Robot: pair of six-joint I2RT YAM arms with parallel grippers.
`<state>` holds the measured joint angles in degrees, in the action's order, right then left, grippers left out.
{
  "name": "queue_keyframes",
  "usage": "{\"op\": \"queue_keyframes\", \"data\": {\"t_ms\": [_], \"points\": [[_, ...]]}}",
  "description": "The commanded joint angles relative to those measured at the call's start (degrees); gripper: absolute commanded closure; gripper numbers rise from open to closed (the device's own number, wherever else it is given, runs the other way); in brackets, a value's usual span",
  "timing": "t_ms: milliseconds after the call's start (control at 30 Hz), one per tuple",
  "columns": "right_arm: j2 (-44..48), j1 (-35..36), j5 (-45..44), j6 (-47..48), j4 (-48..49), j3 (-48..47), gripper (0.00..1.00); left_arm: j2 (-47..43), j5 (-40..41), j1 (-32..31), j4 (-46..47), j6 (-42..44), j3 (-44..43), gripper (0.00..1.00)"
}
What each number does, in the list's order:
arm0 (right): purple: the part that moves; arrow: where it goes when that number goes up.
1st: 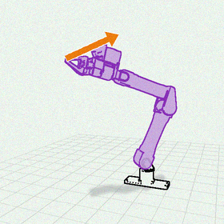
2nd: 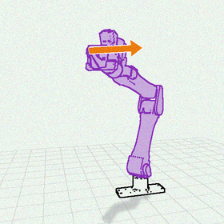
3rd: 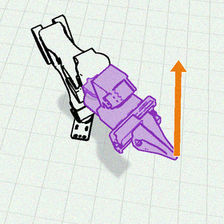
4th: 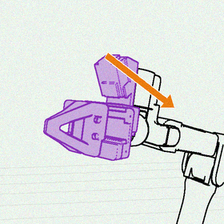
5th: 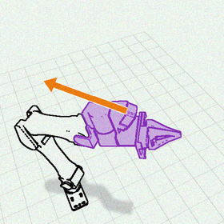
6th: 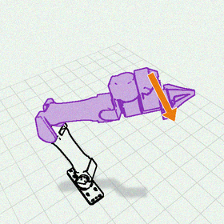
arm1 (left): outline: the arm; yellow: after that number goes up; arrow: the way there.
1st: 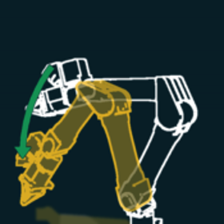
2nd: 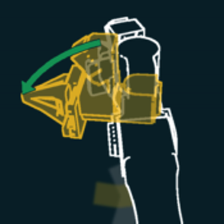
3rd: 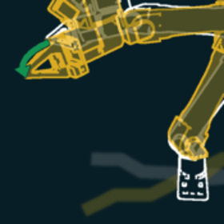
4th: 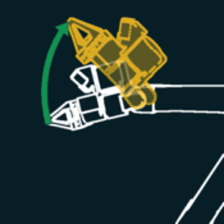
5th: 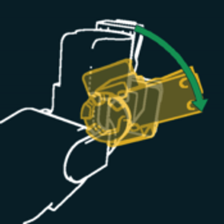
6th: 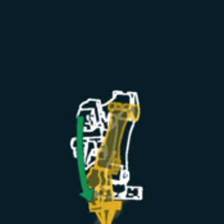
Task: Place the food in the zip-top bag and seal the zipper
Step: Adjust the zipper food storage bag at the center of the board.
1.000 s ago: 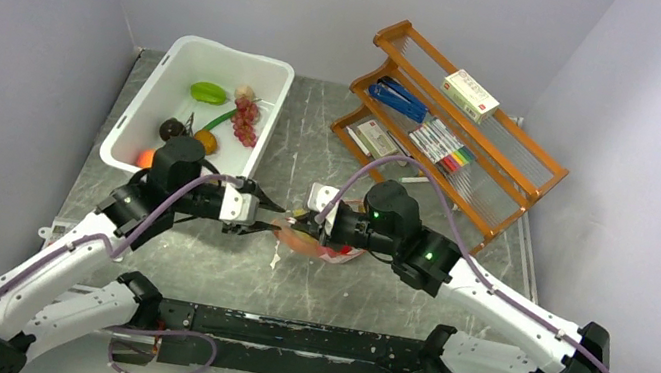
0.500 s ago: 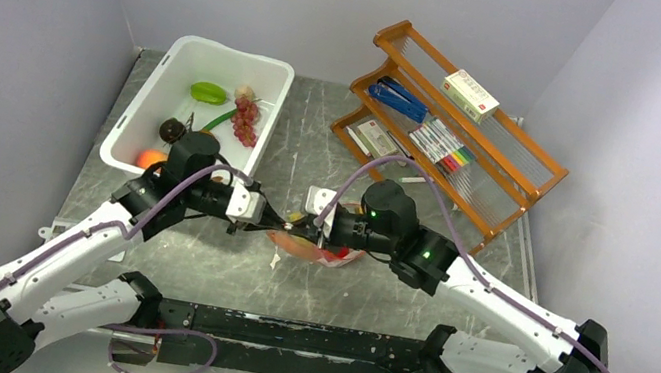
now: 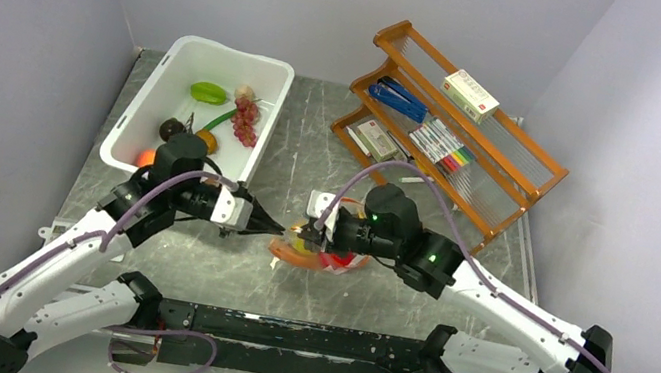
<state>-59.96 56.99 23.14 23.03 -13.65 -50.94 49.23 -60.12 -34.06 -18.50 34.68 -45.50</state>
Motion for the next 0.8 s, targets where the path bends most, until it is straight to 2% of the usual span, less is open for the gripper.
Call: {"op": "queue_keyframes", "data": {"t_ms": [0,33,67,100,167,200,267,400,600,667,767], "points": [[3.5,-0.3,-11.9,-6.3,5.2,-0.3,1.00,-2.7,4.8,0.1,6.7,-5.4,-0.1,0.87],[3.7,-0.2,-14.7,-9.9,6.9,-1.1,1.00,-3.6,6.9,0.1,8.1,-6.4,0.1,0.77],[3.3,-0.2,-17.5,-13.7,7.1,-3.2,1.00,-4.6,10.0,0.1,10.2,-9.2,0.4,0.62],[2.2,-0.2,-19.2,-17.2,5.6,-6.6,1.00,-5.5,13.5,0.1,12.6,-12.4,0.5,0.59],[-0.4,-0.3,-20.1,-21.4,1.8,-12.7,1.00,-7.1,19.0,0.1,15.9,-17.7,0.0,0.67],[-1.3,-0.3,-20.9,-23.2,0.6,-14.7,1.00,-7.6,22.2,0.1,17.5,-23.5,-0.7,0.65],[-2.0,-0.2,-23.2,-27.8,-0.2,-17.6,1.00,-6.7,28.8,0.1,18.6,-31.2,-3.4,0.51],[-1.9,-0.2,-37.1,-45.5,-4.2,-23.4,1.00,-3.4,27.8,0.1,13.8,-32.1,-11.0,0.47],[3.7,-0.1,-49.3,-72.3,-0.2,-17.3,1.00,-2.7,27.4,0.1,21.1,-34.0,-8.7,0.33],[3.7,-0.2,-53.2,-83.2,-4.1,-16.5,1.00,-3.1,29.1,0.1,24.3,-35.7,-6.9,0.28],[-0.7,-0.2,-58.4,-101.2,-19.4,-19.9,1.00,-2.2,27.5,0.0,26.4,-35.4,-5.8,0.23]]}}
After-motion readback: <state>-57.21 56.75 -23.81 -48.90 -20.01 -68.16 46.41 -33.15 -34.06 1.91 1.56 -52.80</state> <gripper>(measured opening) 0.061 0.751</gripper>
